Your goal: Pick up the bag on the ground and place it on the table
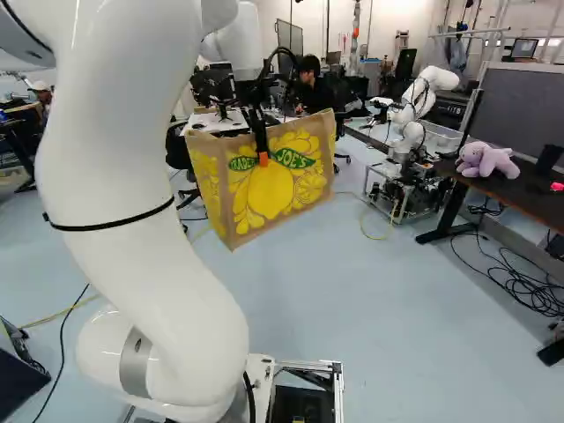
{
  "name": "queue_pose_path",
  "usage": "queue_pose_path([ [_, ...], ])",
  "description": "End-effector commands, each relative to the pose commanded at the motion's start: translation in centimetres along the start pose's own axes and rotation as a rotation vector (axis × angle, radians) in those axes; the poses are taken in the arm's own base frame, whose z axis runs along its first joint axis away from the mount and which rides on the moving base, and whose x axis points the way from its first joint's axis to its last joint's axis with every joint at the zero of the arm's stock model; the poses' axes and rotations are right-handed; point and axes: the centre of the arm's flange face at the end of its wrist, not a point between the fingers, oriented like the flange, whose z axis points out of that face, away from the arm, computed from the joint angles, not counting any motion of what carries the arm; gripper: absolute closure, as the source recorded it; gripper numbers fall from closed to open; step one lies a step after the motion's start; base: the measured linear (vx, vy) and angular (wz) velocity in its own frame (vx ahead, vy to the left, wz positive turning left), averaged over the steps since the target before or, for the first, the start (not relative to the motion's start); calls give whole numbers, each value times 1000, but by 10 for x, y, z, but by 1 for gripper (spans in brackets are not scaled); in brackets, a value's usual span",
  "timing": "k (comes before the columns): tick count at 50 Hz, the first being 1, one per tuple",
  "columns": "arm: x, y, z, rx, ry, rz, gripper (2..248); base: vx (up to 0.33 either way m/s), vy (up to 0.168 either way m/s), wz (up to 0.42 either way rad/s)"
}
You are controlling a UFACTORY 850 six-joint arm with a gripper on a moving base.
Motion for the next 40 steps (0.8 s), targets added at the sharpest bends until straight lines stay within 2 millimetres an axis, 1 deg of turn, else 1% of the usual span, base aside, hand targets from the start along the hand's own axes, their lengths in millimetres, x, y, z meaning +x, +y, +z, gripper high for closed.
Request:
queue_pose_path([
  [18, 0, 0, 0, 0, 0, 0, 228, -2, 0, -4],
  [30, 0, 0, 0, 0, 0, 0, 228, -8, -31, -179],
  [40, 0, 0, 0, 0, 0, 0, 228, -1, -19, -104],
])
